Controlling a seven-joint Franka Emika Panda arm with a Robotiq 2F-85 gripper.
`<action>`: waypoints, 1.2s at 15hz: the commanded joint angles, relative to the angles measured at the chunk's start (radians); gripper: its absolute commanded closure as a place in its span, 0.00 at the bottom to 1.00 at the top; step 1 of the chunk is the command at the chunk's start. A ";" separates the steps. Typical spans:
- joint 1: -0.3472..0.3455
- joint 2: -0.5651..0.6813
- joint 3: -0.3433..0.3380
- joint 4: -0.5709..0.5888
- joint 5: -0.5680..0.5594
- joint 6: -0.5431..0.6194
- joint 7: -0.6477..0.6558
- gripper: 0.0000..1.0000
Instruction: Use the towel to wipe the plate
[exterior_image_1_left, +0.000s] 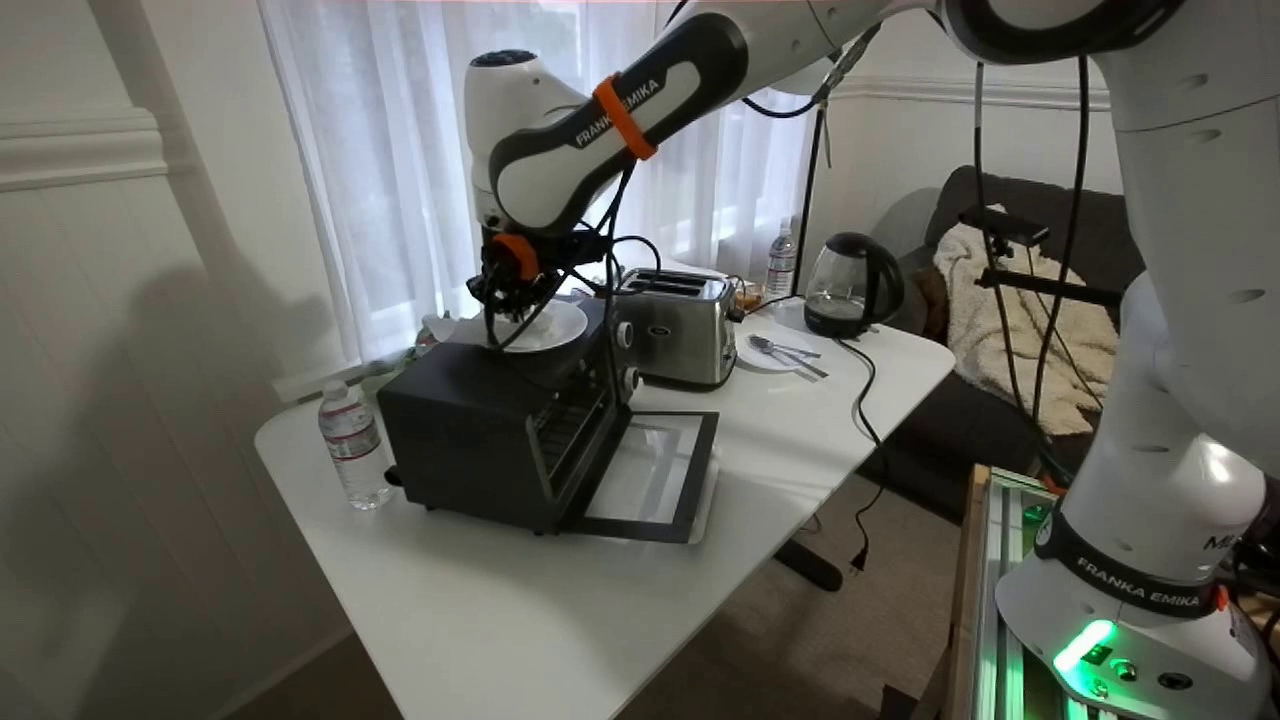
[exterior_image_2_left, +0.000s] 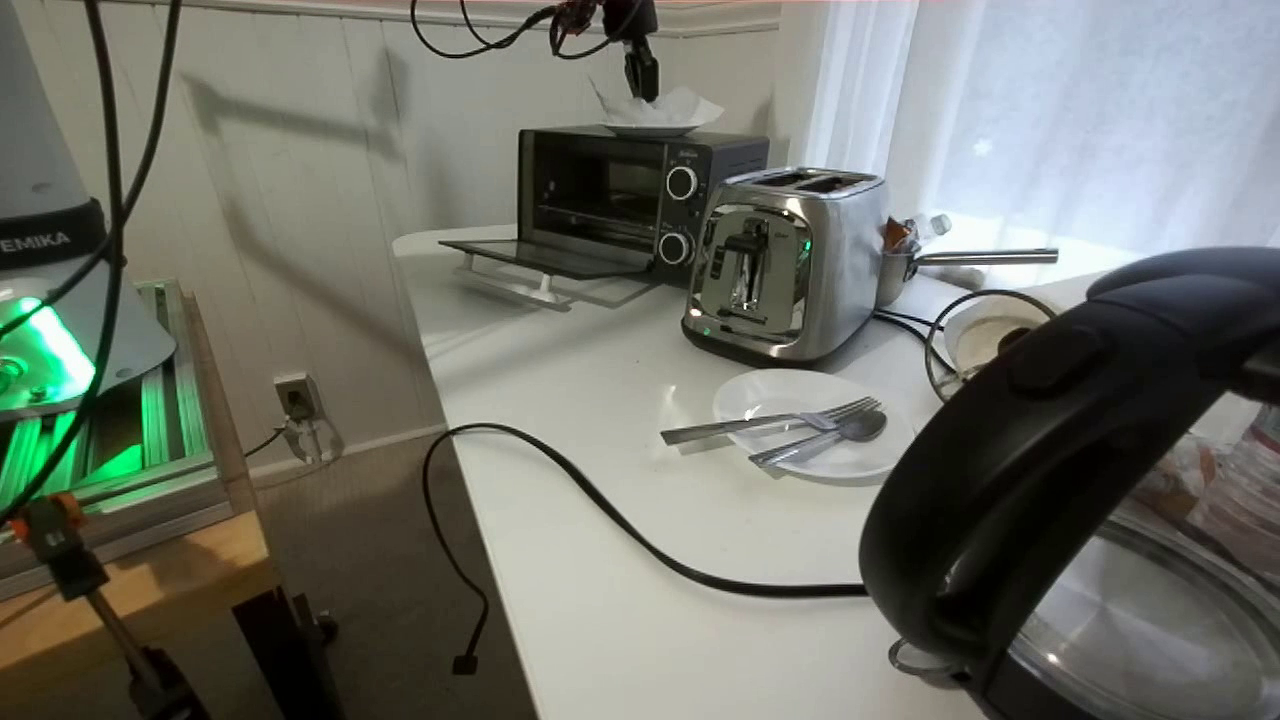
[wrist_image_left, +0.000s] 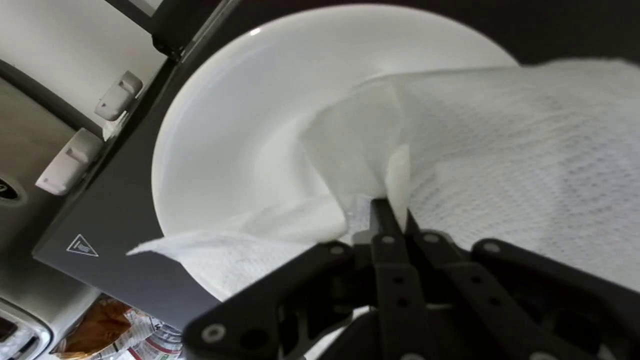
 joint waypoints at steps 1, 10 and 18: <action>0.004 -0.053 0.012 -0.031 0.043 -0.043 -0.014 1.00; -0.001 -0.048 0.029 -0.022 0.104 -0.179 -0.042 1.00; 0.001 -0.053 0.003 -0.004 0.065 -0.281 -0.008 1.00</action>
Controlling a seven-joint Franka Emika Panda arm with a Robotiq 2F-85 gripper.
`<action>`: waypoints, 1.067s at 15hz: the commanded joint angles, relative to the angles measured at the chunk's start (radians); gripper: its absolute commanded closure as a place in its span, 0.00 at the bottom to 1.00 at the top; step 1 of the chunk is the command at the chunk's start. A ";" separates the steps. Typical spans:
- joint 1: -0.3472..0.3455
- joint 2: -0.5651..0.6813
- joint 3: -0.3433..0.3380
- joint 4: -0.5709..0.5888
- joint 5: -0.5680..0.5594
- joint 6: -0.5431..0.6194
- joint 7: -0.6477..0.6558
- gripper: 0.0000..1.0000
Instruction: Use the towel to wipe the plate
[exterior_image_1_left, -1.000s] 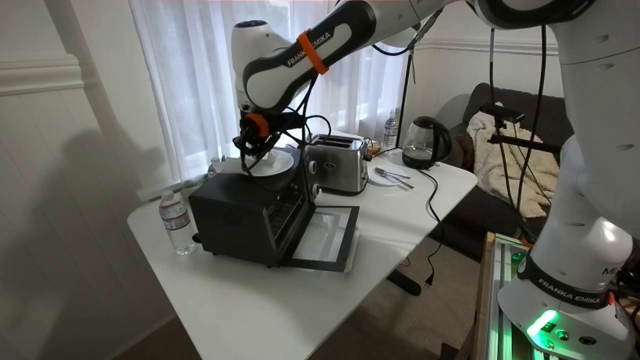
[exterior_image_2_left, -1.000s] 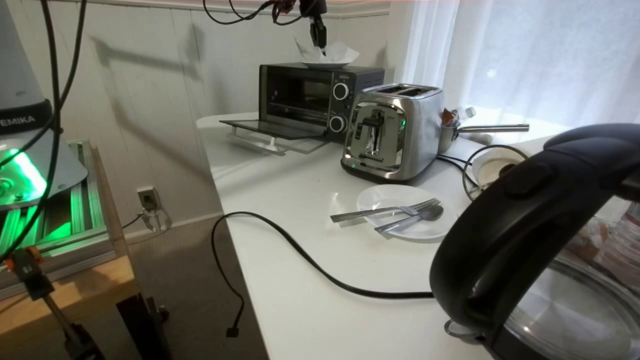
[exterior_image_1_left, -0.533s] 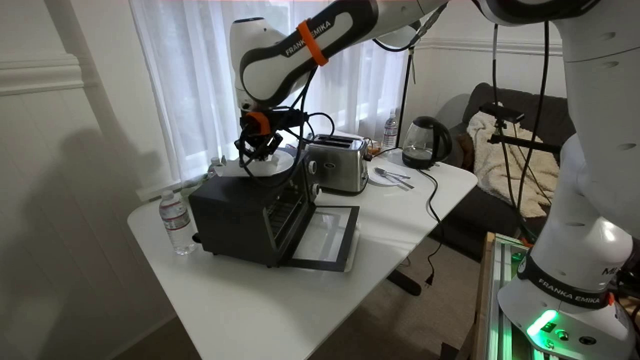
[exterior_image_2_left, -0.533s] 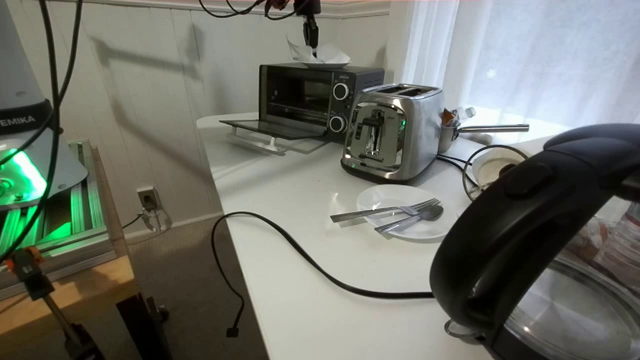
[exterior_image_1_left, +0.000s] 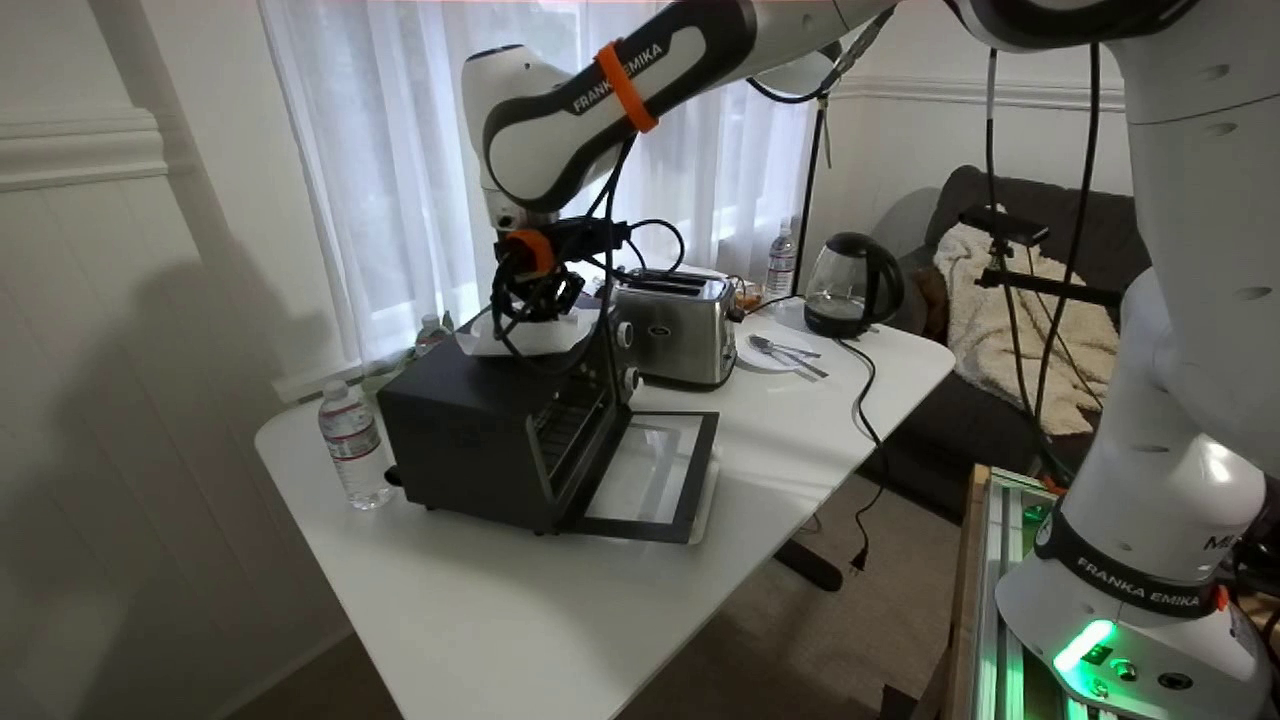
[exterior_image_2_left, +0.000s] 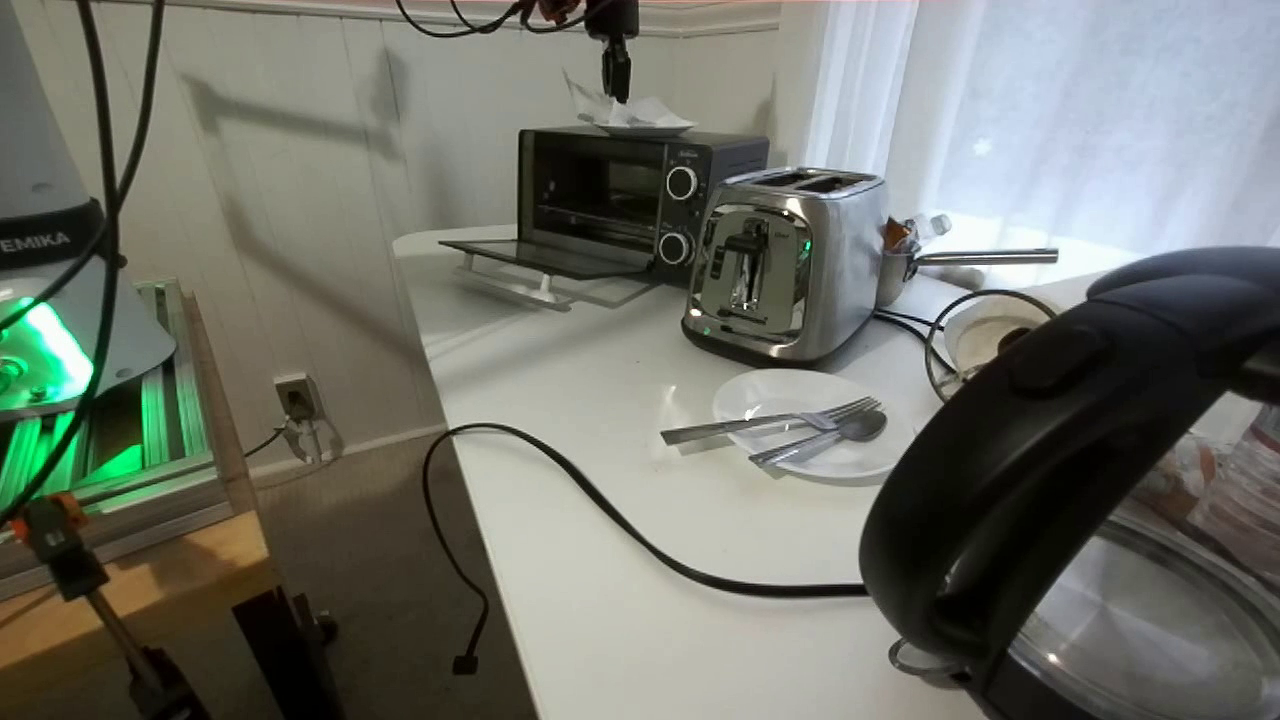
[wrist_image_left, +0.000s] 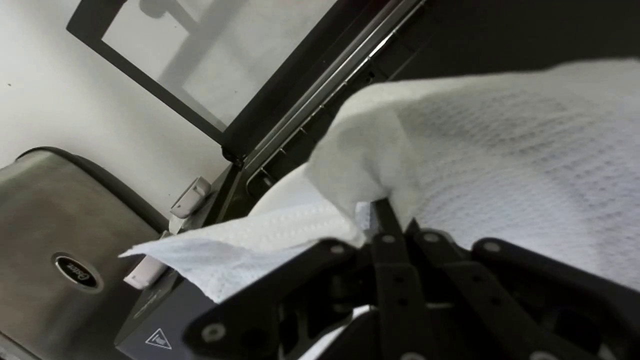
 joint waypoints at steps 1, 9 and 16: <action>0.002 -0.017 -0.013 0.005 -0.019 -0.041 0.023 1.00; 0.009 0.001 -0.046 0.013 -0.092 -0.007 0.100 1.00; 0.006 0.023 -0.046 0.010 -0.111 0.114 0.155 1.00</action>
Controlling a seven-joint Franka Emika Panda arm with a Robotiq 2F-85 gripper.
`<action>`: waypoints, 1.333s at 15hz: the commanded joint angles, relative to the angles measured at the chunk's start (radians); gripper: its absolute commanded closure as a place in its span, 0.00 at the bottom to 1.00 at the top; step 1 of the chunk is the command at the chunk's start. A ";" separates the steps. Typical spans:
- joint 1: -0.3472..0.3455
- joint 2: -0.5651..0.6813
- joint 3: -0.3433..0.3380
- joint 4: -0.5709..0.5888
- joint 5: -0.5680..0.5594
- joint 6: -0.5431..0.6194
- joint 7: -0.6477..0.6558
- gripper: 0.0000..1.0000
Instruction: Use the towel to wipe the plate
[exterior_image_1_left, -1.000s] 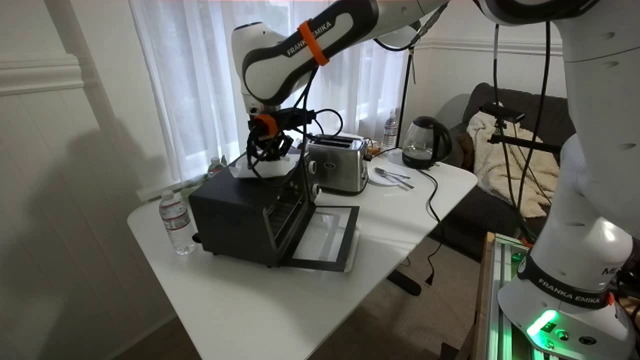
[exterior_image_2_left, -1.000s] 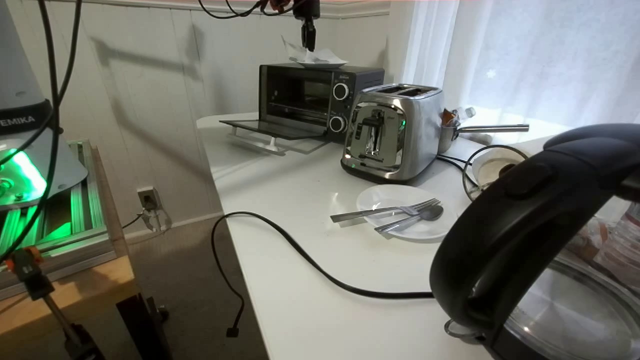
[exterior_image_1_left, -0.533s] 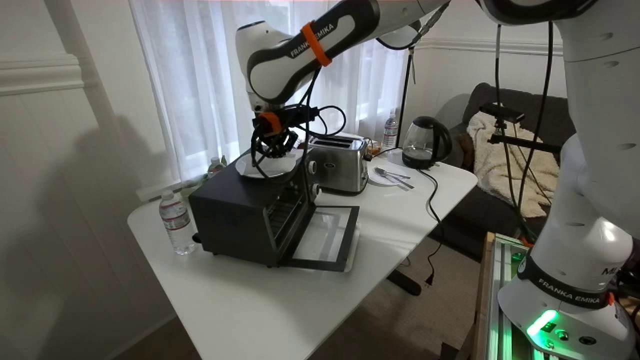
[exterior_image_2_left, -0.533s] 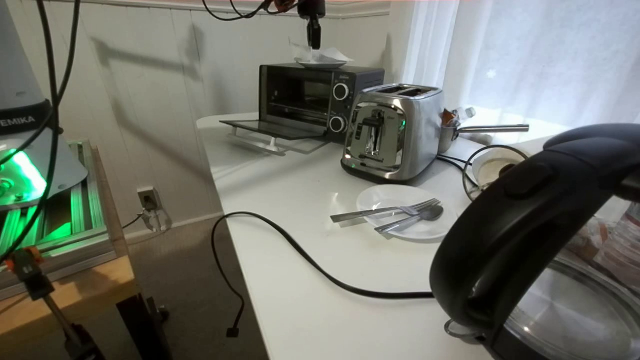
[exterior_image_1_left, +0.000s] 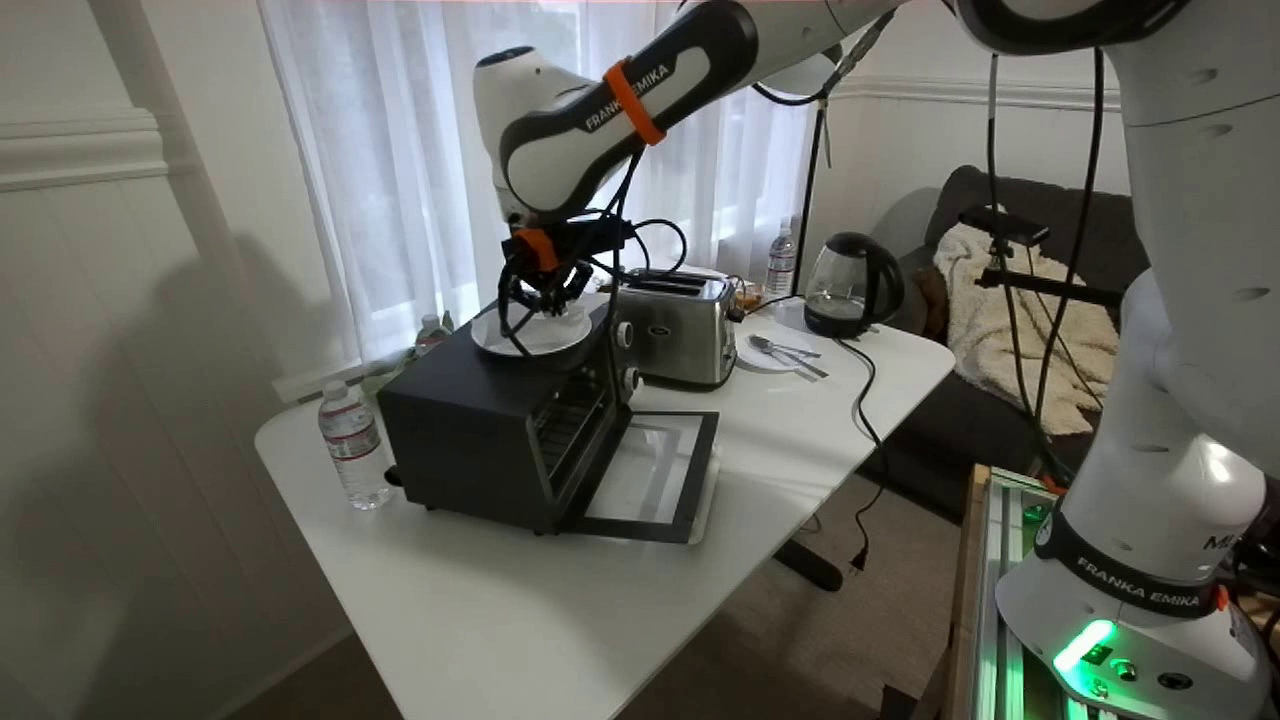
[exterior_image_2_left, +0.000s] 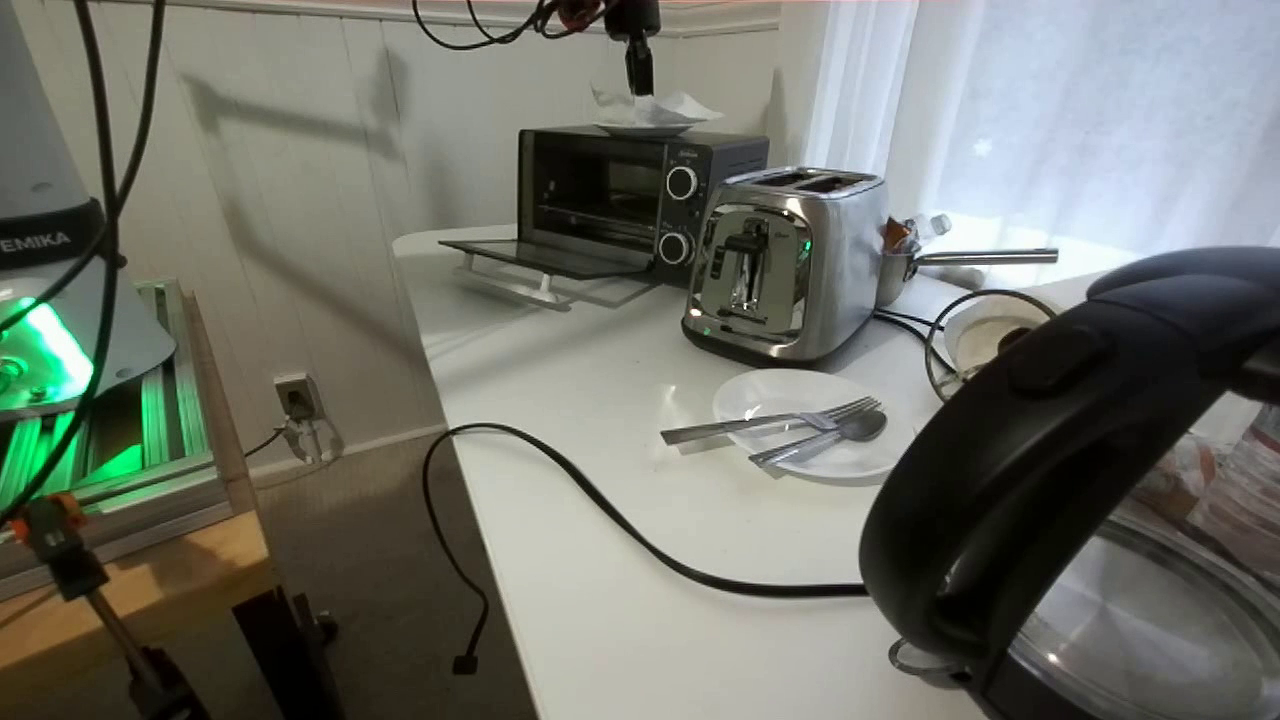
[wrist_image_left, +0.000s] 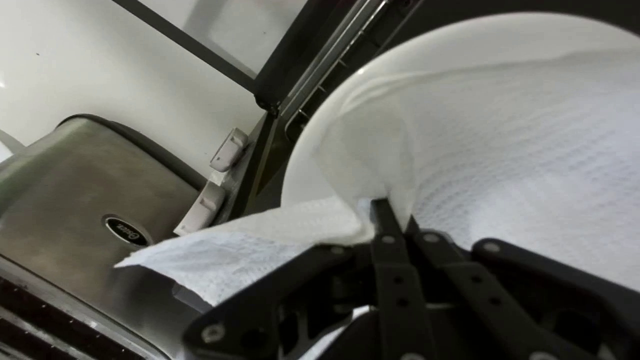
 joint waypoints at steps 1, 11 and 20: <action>0.007 0.013 -0.002 0.004 -0.012 0.077 0.043 1.00; 0.006 0.017 0.041 -0.017 0.047 0.163 -0.022 1.00; -0.005 -0.002 0.063 0.006 0.117 -0.008 -0.111 1.00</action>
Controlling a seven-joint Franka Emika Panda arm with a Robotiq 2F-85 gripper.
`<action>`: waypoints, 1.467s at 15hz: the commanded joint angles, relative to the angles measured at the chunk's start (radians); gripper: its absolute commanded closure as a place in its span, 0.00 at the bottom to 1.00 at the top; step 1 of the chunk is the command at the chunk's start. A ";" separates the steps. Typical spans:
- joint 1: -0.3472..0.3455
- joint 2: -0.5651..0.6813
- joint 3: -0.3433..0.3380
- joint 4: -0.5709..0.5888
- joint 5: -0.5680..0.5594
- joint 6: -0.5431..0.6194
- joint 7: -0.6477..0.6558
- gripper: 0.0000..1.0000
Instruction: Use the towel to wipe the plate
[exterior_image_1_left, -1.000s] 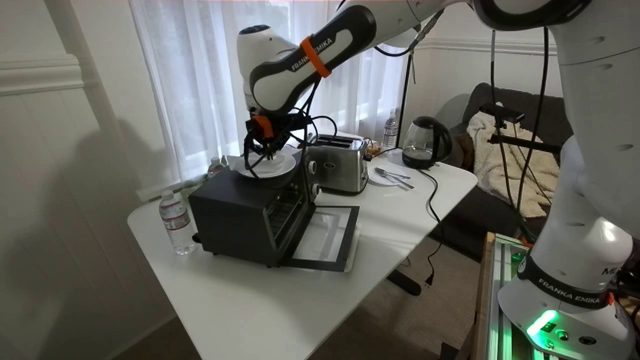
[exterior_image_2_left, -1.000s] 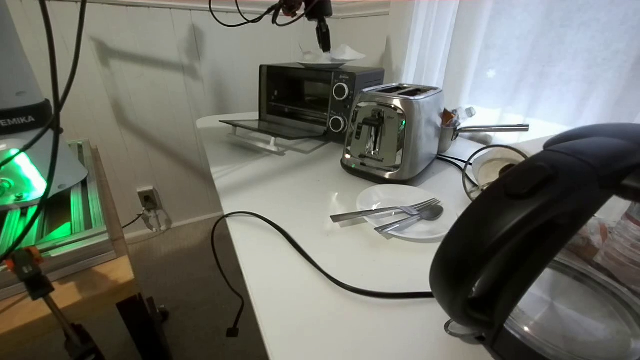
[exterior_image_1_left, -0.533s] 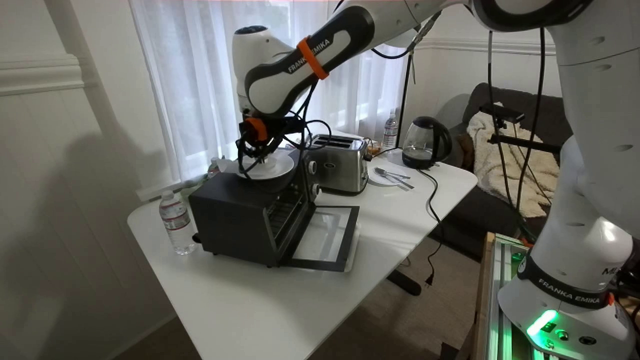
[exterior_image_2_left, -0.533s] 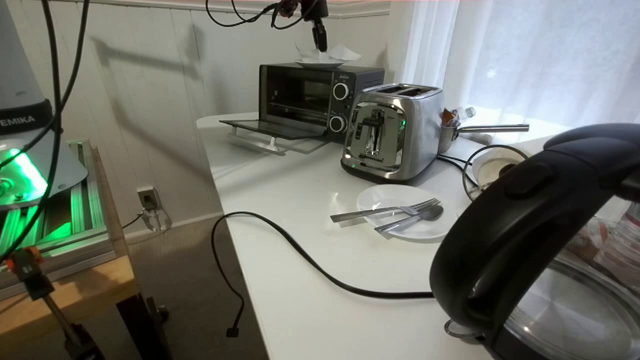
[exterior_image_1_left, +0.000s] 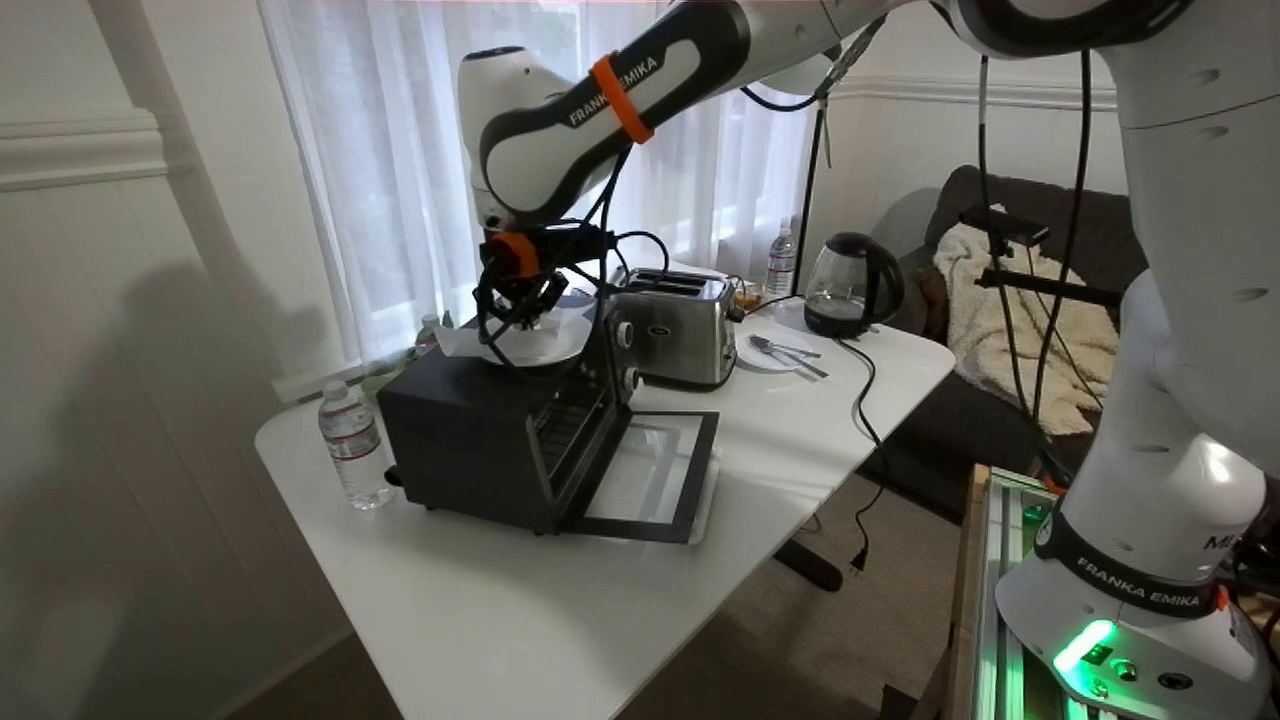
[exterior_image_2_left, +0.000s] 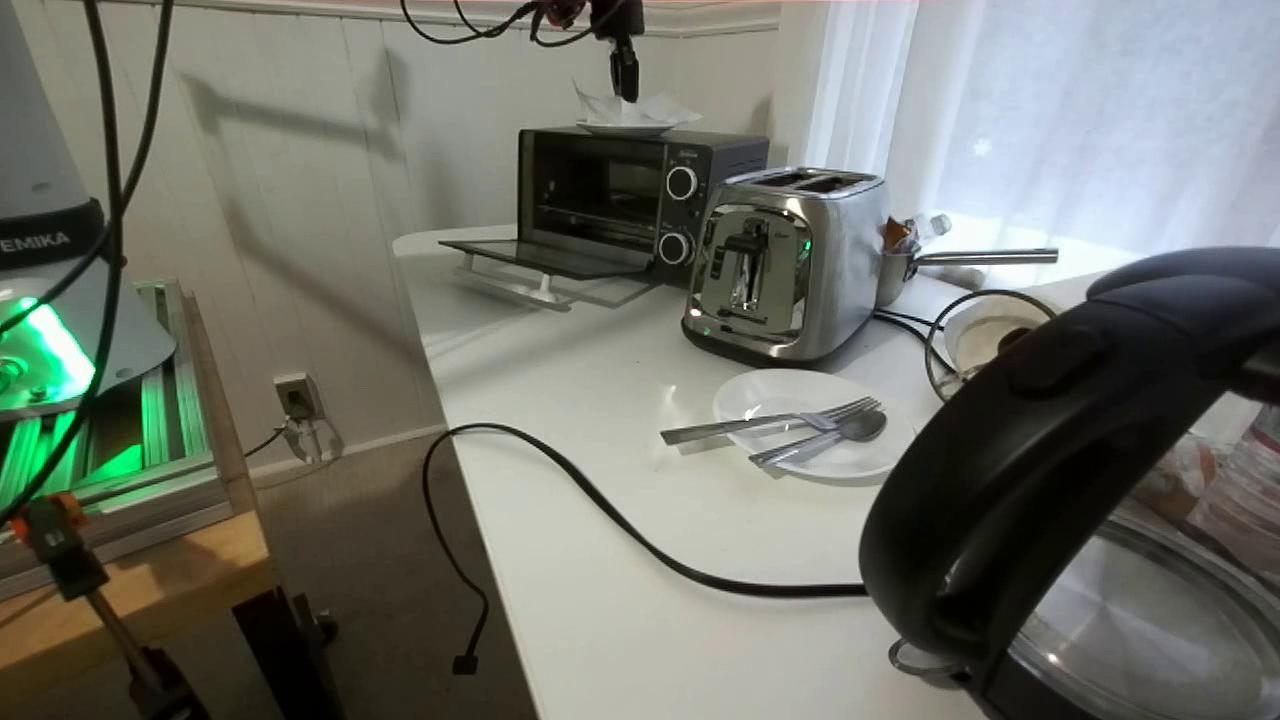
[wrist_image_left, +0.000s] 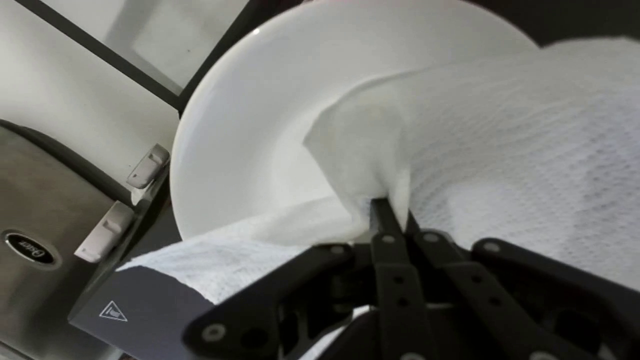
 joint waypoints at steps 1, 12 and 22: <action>-0.010 -0.014 0.014 0.000 0.050 -0.057 -0.040 1.00; 0.017 0.019 -0.029 0.006 -0.029 0.008 0.035 1.00; 0.020 0.017 -0.062 -0.006 -0.081 0.126 0.140 1.00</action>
